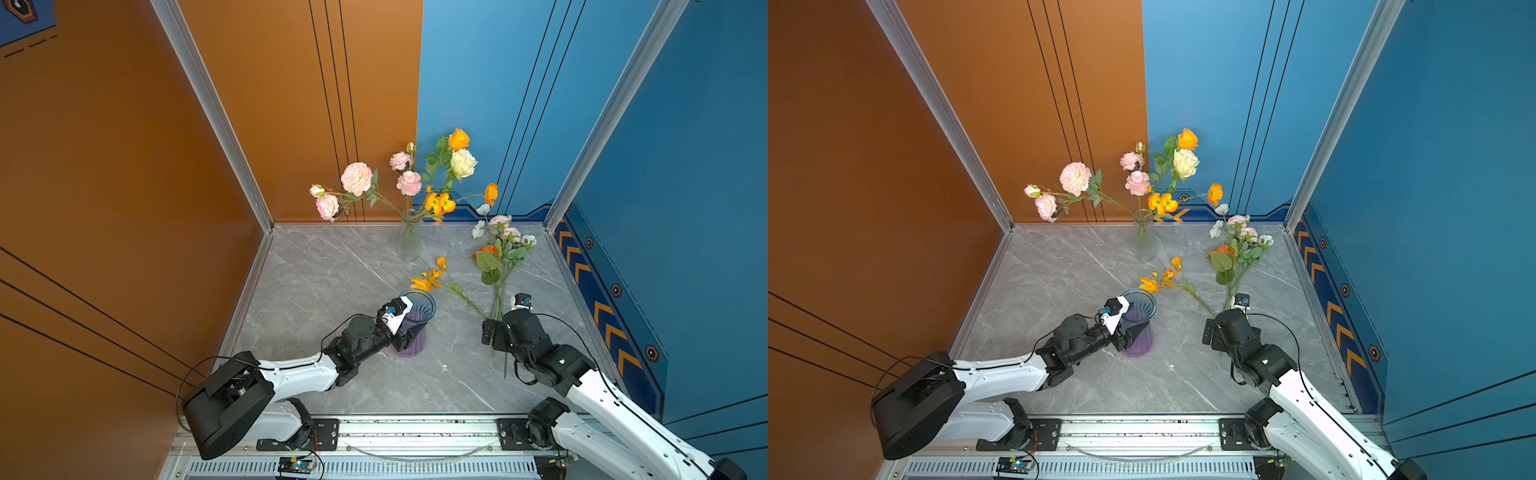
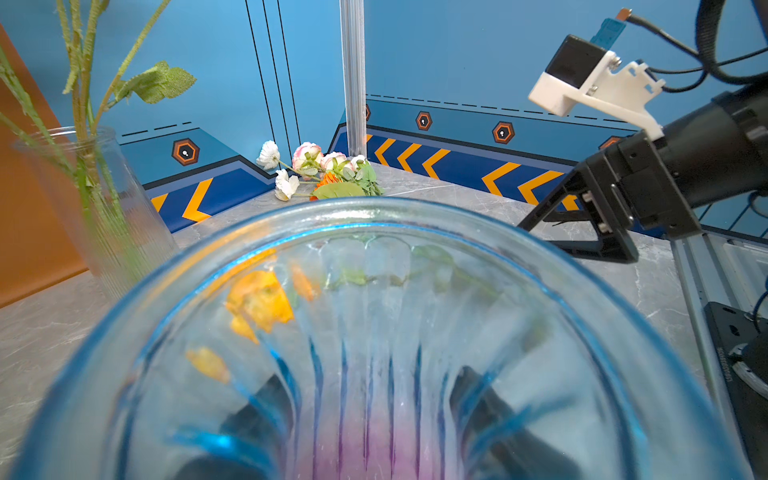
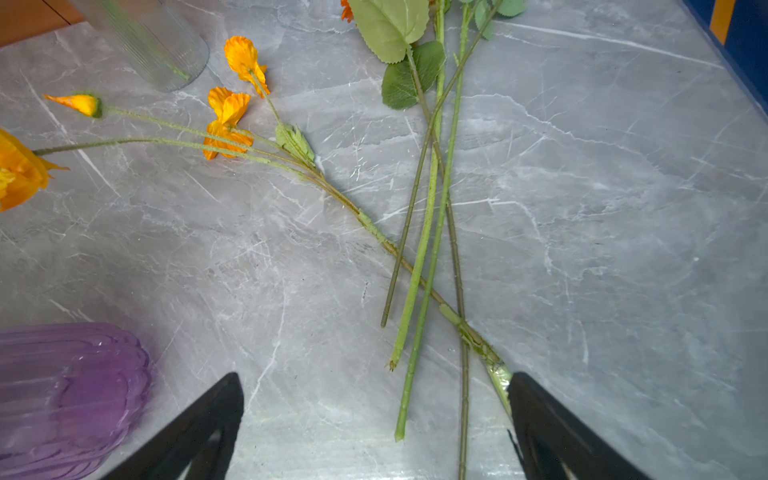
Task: Arrange the flowers into the vase
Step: 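Slide the purple vase nearer with the left gripper while the right moves over the pile, then release the purple vase with the left gripper while the right lowers to the stems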
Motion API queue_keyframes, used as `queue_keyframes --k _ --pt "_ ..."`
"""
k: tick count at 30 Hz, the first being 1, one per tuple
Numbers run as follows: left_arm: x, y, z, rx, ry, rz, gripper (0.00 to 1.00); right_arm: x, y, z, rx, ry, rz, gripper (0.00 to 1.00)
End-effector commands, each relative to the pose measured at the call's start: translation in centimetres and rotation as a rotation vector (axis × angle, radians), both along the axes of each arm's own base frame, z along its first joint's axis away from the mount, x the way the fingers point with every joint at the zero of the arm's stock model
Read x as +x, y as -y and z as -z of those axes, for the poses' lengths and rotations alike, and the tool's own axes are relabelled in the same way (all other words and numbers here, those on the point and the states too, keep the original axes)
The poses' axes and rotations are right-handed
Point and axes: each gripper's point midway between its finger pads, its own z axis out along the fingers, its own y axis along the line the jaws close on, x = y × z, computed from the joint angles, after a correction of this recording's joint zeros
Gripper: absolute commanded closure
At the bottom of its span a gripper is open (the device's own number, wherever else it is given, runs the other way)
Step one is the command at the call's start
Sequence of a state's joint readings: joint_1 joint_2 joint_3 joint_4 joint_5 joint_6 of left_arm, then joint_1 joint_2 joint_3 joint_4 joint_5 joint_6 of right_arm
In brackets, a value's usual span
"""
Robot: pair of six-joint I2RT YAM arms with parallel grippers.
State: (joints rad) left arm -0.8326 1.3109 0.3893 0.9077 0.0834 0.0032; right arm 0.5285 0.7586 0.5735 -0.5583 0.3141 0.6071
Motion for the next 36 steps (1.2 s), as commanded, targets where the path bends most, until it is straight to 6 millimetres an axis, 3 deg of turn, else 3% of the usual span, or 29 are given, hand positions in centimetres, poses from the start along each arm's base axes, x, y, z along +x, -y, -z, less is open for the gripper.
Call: queue_keyframes --k 1,7,16,19,21,25,31,36 --pt "-0.5 -0.2 -3.2 -0.088 0.089 0.011 0.32 0.6 0.6 -1.0 0.030 -0.003 0.038 0.00" --pt "-0.8 -1.2 -2.9 -0.070 0.096 0.000 0.00 2.9 0.9 -1.7 0.107 -0.051 0.058 0.00" --pt "-2.0 -2.6 -3.6 -0.046 0.091 0.023 0.02 6.6 2.5 -3.0 0.108 -0.038 0.103 0.00" --pt "-2.8 -3.0 -4.9 -0.054 0.117 0.039 0.02 7.4 3.6 -2.4 0.112 -0.051 0.136 0.00" --pt "-2.7 -3.1 -5.9 -0.044 0.128 0.034 0.02 7.9 4.1 -1.7 0.135 -0.069 0.147 0.06" --pt "-2.4 -3.3 -6.5 -0.022 0.120 0.015 0.02 8.5 5.0 -0.9 0.151 -0.083 0.170 0.10" --pt "-2.2 -3.5 -5.9 -0.009 0.102 0.014 0.02 8.8 5.1 -1.0 0.161 -0.077 0.166 0.10" --pt "-2.9 -3.4 -4.0 0.003 0.053 0.045 0.02 8.6 5.1 -1.0 0.163 -0.076 0.164 0.09"
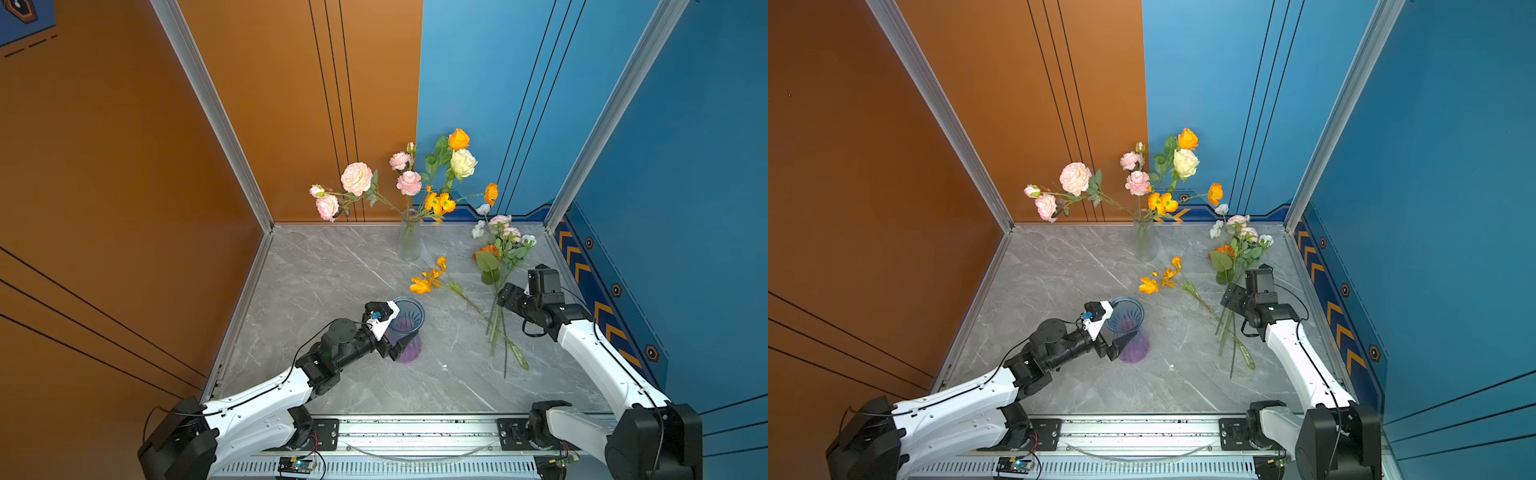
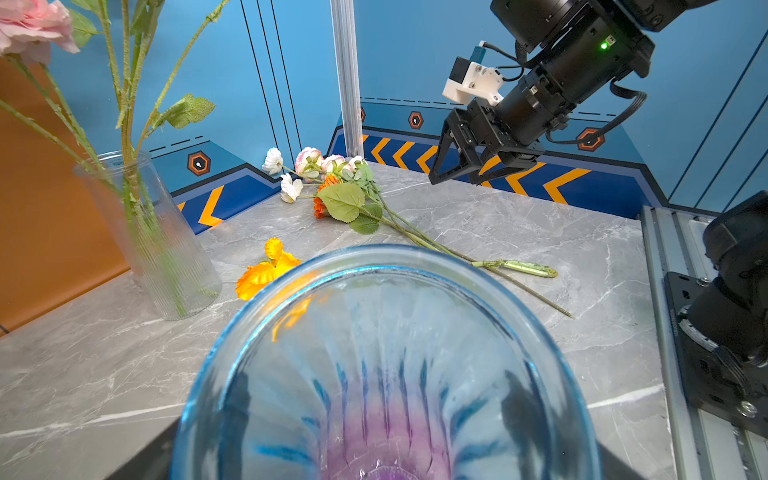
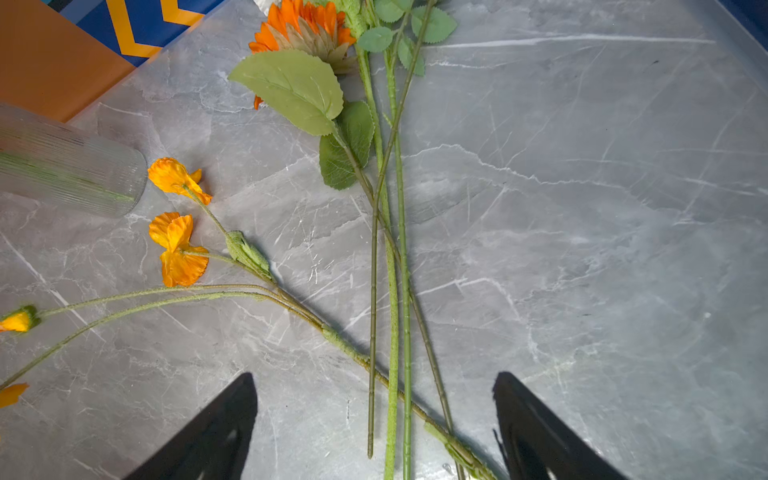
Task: Arrange the flowers into the vase
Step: 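Release the purple vase with the left gripper while the right lowers to the stems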
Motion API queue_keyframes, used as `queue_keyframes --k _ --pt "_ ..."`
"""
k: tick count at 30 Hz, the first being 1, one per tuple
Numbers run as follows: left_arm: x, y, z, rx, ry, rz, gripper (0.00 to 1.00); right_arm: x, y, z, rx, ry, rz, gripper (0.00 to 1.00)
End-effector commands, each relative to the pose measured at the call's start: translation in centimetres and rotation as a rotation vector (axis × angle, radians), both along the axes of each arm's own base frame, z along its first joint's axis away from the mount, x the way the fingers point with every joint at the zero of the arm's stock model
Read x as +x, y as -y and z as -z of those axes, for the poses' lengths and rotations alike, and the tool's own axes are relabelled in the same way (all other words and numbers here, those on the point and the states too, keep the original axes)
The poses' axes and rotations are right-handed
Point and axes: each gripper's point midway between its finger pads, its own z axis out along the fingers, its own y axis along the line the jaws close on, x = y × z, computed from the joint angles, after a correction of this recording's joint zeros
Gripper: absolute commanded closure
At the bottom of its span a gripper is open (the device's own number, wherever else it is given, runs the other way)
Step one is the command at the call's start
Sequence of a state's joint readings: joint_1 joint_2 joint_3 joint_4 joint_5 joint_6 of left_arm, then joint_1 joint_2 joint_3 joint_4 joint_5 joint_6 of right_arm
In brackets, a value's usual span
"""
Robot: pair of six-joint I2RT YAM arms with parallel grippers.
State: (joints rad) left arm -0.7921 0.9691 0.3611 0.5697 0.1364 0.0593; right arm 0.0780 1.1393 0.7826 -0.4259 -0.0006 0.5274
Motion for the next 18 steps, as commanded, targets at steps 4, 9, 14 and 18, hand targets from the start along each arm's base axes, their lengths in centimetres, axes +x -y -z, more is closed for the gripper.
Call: queue_keyframes --k 4,9,14,18 --pt "-0.8 -0.4 0.6 -0.035 -0.037 0.026 0.02 0.4 -0.1 -0.8 0.008 0.028 -0.023 0.09" --pt "-1.7 -1.0 3.1 -0.012 -0.119 0.032 0.02 0.3 -0.3 -0.6 0.013 0.026 -0.027 0.08" --pt "-2.3 -1.9 4.2 -0.016 -0.169 0.013 0.02 0.3 -0.3 -0.6 0.017 0.030 -0.030 0.07" --pt "-3.5 -3.3 4.3 -0.030 -0.230 -0.018 0.02 0.2 0.2 -0.5 0.001 0.029 -0.012 0.07"
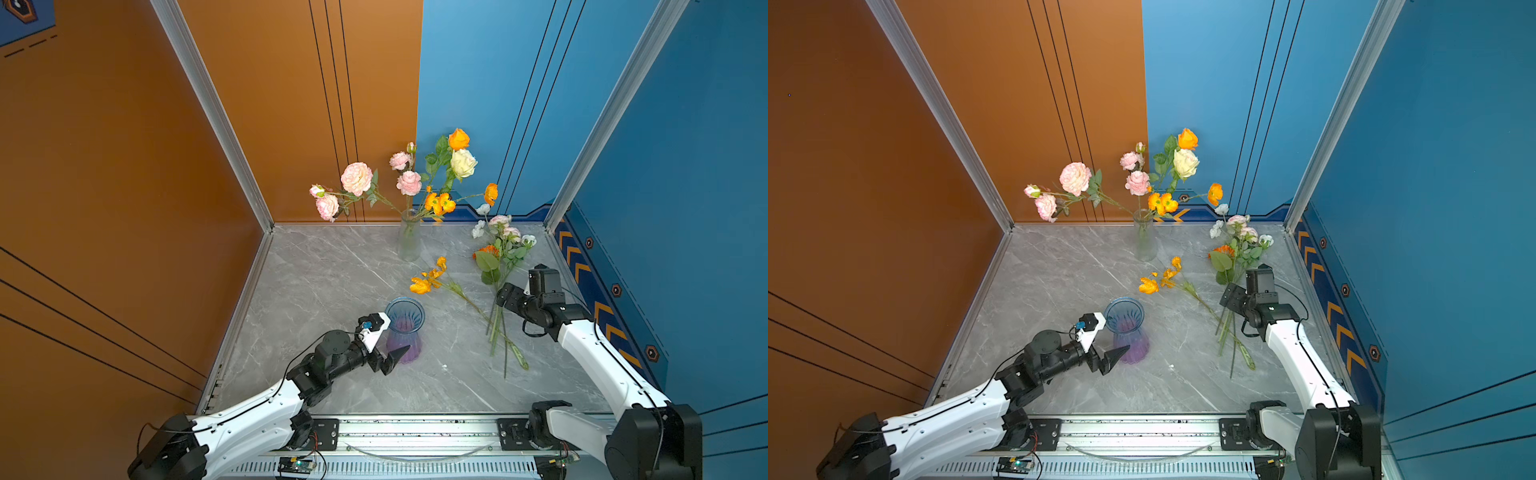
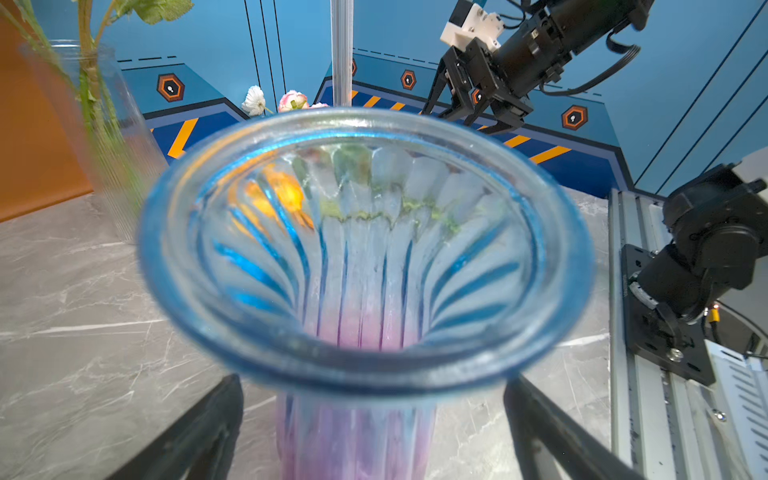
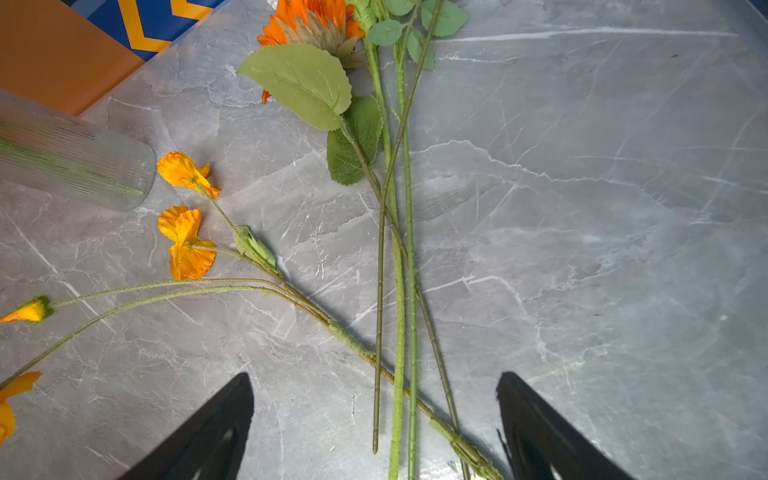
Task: Arrange the flowers into the vase
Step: 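Release the purple vase with the left gripper while the right lowers to the stems, then close the right gripper on the white rose stem while the left rises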
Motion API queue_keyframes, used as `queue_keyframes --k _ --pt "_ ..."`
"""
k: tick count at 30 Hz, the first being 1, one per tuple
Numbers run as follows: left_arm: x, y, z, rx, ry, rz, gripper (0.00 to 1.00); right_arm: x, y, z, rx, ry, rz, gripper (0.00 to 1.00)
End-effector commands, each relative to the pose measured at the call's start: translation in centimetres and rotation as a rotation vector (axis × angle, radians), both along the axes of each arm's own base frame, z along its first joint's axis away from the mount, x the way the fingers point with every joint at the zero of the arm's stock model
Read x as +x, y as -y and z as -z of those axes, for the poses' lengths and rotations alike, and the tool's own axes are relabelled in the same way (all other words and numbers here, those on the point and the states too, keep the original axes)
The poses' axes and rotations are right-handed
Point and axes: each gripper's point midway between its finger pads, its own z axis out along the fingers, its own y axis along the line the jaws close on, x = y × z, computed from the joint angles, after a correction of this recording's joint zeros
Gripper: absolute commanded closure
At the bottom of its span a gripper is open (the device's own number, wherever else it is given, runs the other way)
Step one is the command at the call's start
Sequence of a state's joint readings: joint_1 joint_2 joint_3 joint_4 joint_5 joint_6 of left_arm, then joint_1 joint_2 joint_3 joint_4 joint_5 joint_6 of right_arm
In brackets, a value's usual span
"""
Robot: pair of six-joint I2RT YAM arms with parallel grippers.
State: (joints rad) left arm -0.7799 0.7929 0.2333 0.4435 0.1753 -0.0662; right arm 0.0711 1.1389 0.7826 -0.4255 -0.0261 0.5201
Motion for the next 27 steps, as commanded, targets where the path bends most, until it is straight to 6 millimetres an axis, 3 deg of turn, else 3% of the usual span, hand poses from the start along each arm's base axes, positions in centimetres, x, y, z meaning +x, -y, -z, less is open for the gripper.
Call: queue_keyframes --k 1,8,10,13,15,17,20,24,27 --pt "-1.2 -1.3 0.4 -0.010 -0.080 -0.029 0.02 0.2 0.6 -0.4 -0.014 0.026 0.010 0.07" --pt "-3.9 -5.9 -3.1 0.007 -0.074 -0.170 0.02 2.0 1.3 -0.7 -0.004 0.015 0.025 0.14" --pt "-4.2 -6.6 -5.0 -0.014 -0.029 -0.188 0.02 2.7 1.3 -0.9 0.001 0.016 0.024 0.19" --pt "-4.9 -6.3 -9.6 -0.036 0.052 -0.135 0.02 3.8 1.6 -0.8 0.000 0.014 0.032 0.28" --pt "-5.2 -5.0 -12.8 -0.003 0.119 -0.062 0.02 4.5 1.9 -0.4 0.002 0.005 0.041 0.35" --pt "-5.4 -2.0 -15.2 0.091 0.164 0.074 0.02 5.4 2.3 0.2 0.008 -0.003 0.048 0.39" --pt "-5.6 3.3 -16.4 0.259 0.165 0.326 0.02 6.7 2.8 1.5 0.031 -0.019 0.065 0.44" --pt "-4.6 8.9 -16.5 0.344 0.176 0.543 0.02 8.3 3.4 3.6 0.075 -0.043 0.080 0.49" --pt "-3.0 11.4 -14.7 0.393 0.190 0.602 0.02 9.4 3.1 4.5 0.111 -0.032 0.075 0.53"
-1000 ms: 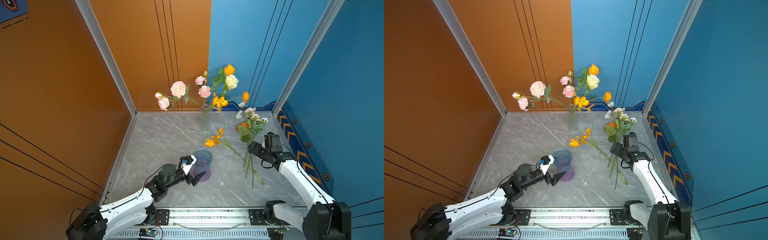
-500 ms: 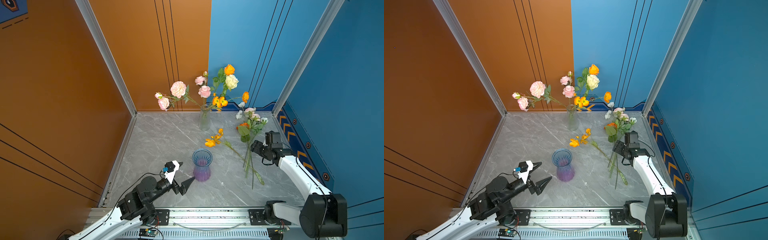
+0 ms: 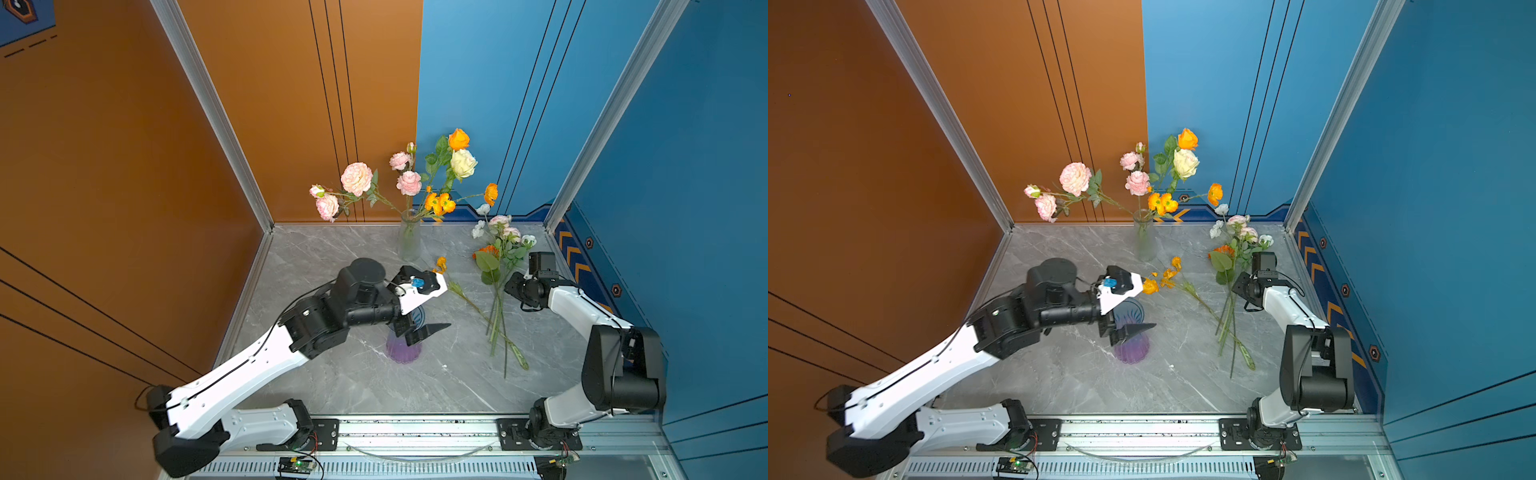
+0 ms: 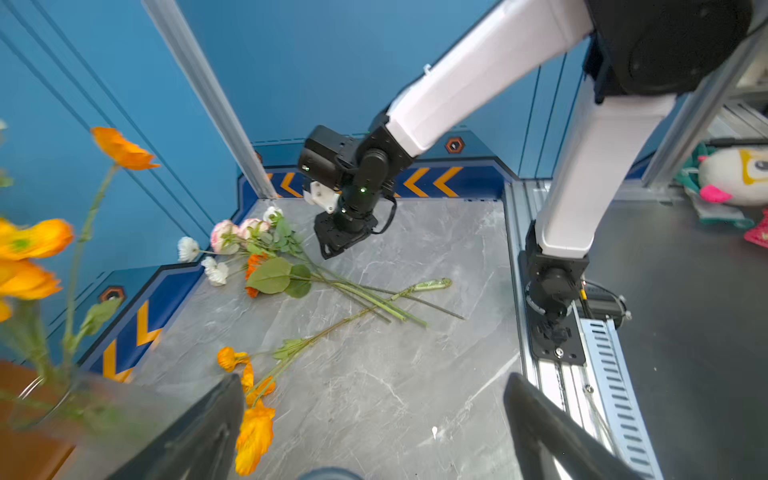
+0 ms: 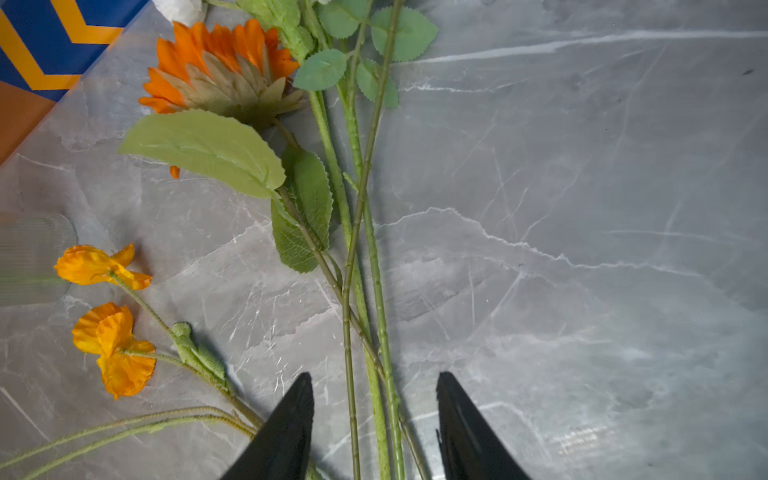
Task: Arrange the flowers into the vase
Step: 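Close the right gripper on the white rose stem while the left rises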
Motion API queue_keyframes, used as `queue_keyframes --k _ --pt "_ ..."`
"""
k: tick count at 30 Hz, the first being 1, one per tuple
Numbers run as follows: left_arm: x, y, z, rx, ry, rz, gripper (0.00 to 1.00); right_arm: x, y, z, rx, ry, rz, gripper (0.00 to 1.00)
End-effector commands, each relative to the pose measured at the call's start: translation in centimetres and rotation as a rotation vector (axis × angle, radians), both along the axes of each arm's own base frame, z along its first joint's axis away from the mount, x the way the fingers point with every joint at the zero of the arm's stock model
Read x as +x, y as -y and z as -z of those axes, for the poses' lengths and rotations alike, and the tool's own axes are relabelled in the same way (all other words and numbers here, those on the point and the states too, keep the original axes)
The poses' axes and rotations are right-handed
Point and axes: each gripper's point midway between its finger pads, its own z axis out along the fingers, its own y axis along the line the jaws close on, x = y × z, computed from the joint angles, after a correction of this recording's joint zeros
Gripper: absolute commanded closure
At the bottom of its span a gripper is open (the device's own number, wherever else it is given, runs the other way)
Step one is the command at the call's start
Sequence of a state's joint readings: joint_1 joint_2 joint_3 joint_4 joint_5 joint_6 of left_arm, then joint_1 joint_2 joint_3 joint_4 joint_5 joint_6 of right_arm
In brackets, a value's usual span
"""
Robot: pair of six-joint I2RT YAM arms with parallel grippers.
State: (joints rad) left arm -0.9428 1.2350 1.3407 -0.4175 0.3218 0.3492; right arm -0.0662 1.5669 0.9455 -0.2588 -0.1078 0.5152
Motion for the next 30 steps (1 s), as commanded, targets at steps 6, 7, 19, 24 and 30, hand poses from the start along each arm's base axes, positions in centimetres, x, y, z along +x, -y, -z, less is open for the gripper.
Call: queue_keyframes --k 6,7,19,24,30 --pt "0.3 0.3 6.0 0.095 0.005 0.104 0.02 2.8 -0.3 -0.1 0.044 0.062 -0.007 0.64" --pt "0.7 0.0 5.7 0.058 0.050 0.069 0.02 2.9 -0.3 0.2 0.045 0.058 -0.005 0.64" --pt "2.0 -1.5 4.2 -0.039 0.117 -0.004 0.02 4.6 -1.3 2.9 0.085 0.025 -0.004 0.76" --pt "1.9 -1.4 4.4 -0.037 0.113 0.004 0.02 4.9 -1.6 3.0 0.086 0.022 -0.008 0.80" --pt "1.6 -1.3 4.4 -0.038 0.110 0.016 0.02 5.0 -1.6 3.6 0.087 0.010 -0.006 0.81"
